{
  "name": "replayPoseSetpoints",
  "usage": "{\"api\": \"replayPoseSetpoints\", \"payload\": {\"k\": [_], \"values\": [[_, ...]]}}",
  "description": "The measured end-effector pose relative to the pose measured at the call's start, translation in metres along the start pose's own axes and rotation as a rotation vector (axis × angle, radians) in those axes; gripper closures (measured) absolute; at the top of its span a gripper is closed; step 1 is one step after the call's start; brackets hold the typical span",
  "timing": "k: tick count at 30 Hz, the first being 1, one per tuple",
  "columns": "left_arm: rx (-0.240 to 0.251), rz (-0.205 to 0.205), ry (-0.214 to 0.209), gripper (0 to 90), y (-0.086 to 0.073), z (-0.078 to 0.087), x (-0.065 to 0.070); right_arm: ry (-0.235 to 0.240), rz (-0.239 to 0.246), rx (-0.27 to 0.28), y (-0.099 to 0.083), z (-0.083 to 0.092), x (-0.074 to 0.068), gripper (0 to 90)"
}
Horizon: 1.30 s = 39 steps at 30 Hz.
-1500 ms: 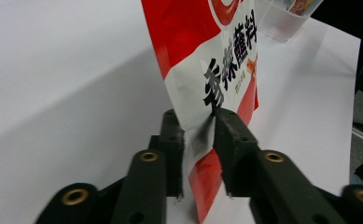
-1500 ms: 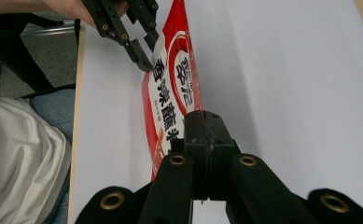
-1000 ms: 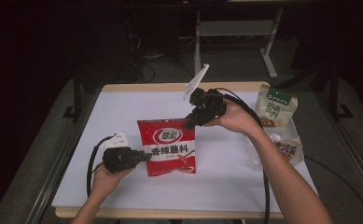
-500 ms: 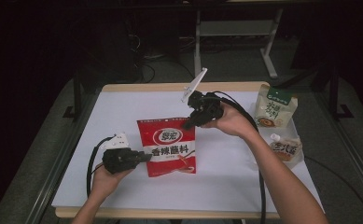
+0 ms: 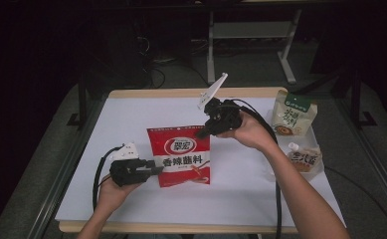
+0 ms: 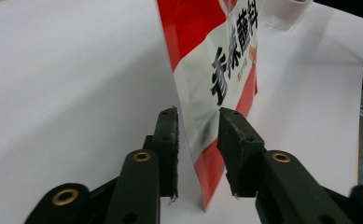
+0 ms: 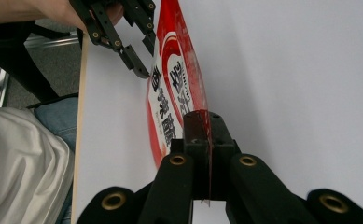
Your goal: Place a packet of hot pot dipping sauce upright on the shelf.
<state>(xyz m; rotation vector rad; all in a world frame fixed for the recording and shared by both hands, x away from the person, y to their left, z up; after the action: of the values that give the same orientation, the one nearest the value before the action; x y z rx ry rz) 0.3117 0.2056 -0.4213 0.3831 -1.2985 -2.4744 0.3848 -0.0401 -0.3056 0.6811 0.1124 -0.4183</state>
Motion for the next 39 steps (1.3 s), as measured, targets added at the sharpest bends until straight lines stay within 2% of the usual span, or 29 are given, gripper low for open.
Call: {"api": "replayPoseSetpoints", "payload": {"k": [8,10,12,13,17,22,30,33,39], "values": [[-0.024,-0.013,0.029,59.1,-0.001,0.004,0.001,-0.014,0.007,0.021,-0.003,0.015,-0.004,89.6],[-0.028,-0.013,0.038,57.7,-0.001,0.006,0.002,-0.047,0.009,0.029,-0.004,0.026,-0.004,89.6],[-0.031,-0.016,0.043,56.7,-0.001,0.007,0.002,-0.054,0.004,0.034,-0.004,0.028,-0.004,89.6],[-0.031,-0.019,0.046,55.3,-0.002,0.007,0.002,-0.076,0.013,0.048,-0.003,0.038,-0.003,89.7],[-0.031,-0.015,0.051,53.7,-0.004,0.009,0.002,-0.098,0.007,0.063,-0.005,0.050,0.000,89.6],[-0.038,-0.003,0.056,51.8,-0.011,0.011,0.002,-0.130,-0.011,0.078,-0.012,0.073,0.007,89.6],[-0.043,0.007,0.069,48.1,-0.018,0.016,0.002,-0.159,-0.039,0.082,-0.022,0.095,0.013,89.6],[-0.047,0.009,0.077,45.7,-0.021,0.018,0.002,-0.177,-0.069,0.092,-0.027,0.107,0.019,89.6],[-0.048,0.023,0.083,43.2,-0.027,0.019,0.001,-0.207,-0.092,0.077,-0.034,0.121,0.025,89.6]]}}
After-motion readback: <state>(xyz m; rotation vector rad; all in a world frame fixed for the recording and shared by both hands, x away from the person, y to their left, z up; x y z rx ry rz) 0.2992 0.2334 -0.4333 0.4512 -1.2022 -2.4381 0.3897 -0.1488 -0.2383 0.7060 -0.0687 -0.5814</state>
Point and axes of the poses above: each handheld gripper's, and its own axes: z roughly backward along the jaws, y roughly out of its top, x roughly to its right, the point moved 4 cm from there along -z, roughly forward along the jaws, and after that the axes turned 14 degrees about -z, right-handed, at the moved point
